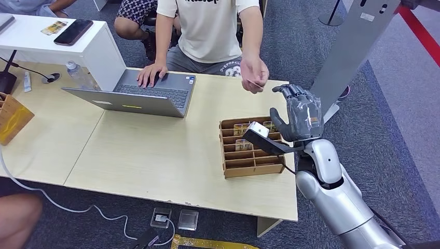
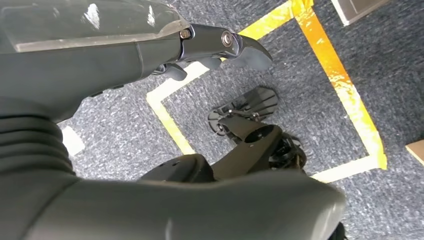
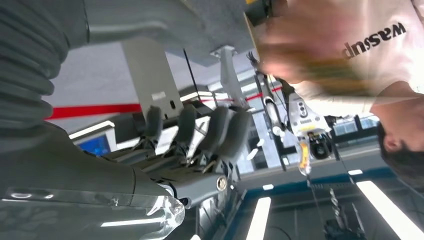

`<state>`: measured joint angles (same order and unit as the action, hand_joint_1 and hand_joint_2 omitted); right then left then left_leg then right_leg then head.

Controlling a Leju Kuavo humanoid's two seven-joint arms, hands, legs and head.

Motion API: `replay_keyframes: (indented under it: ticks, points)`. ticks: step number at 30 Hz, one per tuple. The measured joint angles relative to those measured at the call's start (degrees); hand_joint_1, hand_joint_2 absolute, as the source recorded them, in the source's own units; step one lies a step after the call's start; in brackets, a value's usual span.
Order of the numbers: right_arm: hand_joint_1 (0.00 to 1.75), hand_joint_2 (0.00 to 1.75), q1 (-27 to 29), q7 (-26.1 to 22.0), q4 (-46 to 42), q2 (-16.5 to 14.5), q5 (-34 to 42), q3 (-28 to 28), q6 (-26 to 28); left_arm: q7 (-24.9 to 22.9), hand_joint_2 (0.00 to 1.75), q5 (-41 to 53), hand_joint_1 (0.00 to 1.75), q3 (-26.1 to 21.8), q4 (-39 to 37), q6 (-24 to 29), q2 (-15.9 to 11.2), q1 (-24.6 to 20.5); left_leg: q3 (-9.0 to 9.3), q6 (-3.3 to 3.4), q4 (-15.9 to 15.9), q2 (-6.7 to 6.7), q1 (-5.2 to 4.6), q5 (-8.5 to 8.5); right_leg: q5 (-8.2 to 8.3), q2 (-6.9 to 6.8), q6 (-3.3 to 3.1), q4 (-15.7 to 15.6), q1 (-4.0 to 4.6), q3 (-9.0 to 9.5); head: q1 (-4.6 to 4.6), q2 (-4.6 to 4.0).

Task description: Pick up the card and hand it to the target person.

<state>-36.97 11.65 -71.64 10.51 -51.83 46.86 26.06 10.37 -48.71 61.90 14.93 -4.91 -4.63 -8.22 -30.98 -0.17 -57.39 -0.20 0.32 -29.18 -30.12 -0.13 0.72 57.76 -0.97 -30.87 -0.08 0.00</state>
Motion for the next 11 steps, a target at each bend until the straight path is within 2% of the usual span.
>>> replay_keyframes:
  ticks: [3, 7, 10, 11]
  points:
    - [0.00, 1.75, 0.17, -0.72, 0.56, -0.45, 6.61, -0.16, -2.40, 0.32, 0.00, -0.42, 0.00, -0.01, 0.00, 0.19, -0.01, 0.06, 0.00, 0.00, 0.00, 0.00, 0.00, 0.00, 0.00, 0.00, 0.00, 0.00, 0.00, 0.00, 0.01, 0.00]
    - [0.00, 1.75, 1.47, -2.53, 0.59, -1.24, 30.81, -0.95, -9.85, 0.44, 0.00, -1.42, 0.00, -0.03, 0.00, 0.69, -0.07, 0.53, 0.00, 0.00, 0.00, 0.00, 0.00, 0.00, 0.00, 0.00, 0.00, 0.00, 0.00, 0.00, 0.01, 0.00]
    - [0.00, 1.75, 2.94, -2.84, -0.32, -1.28, 43.55, -1.23, -12.32, 0.52, 0.00, -2.02, 0.00, -0.04, -0.02, 0.88, -0.20, 1.07, 0.01, 0.00, 0.00, 0.00, 0.00, 0.00, 0.00, 0.00, 0.00, 0.00, 0.00, -0.01, 0.02, 0.00]
    - [0.00, 1.75, 3.22, -2.92, -0.54, -1.27, 45.51, -1.28, -12.63, 0.54, 0.00, -2.13, 0.00, -0.04, -0.03, 0.91, -0.23, 1.16, 0.01, 0.00, 0.00, 0.00, 0.00, 0.00, 0.00, 0.00, 0.00, 0.00, 0.00, -0.01, 0.02, 0.00]
